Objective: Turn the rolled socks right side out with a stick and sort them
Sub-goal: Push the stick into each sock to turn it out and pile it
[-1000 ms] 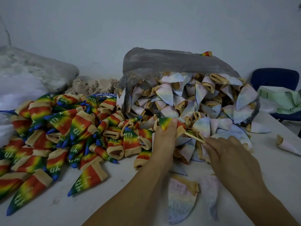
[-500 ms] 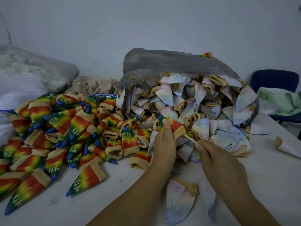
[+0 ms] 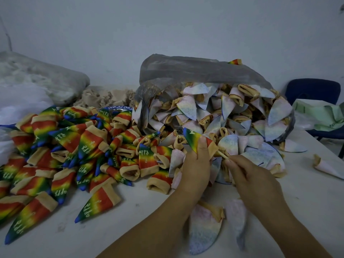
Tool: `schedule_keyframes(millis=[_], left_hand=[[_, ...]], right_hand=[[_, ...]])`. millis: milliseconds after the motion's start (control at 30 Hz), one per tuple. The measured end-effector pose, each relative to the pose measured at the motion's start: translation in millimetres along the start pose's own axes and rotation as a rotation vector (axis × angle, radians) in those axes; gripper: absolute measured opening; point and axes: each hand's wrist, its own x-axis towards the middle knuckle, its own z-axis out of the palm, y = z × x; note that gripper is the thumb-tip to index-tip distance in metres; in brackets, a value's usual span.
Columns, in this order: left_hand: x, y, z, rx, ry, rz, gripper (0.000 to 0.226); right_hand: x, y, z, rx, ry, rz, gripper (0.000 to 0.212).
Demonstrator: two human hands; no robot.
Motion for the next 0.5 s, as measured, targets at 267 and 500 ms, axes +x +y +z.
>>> schedule_keyframes(millis=[267, 500], left_hand=[[1.7, 6.8, -3.9, -0.044, -0.011, -0.038, 0.059], [-4.3, 11.6, -8.1, -0.088, -0.031, -0.067, 0.066]], right_hand=[[1.0, 2.8, -0.6, 0.034, -0.065, 0.014, 0.032], [9.1, 9.4, -25.4, -0.181, -0.08, -0.149, 0.024]])
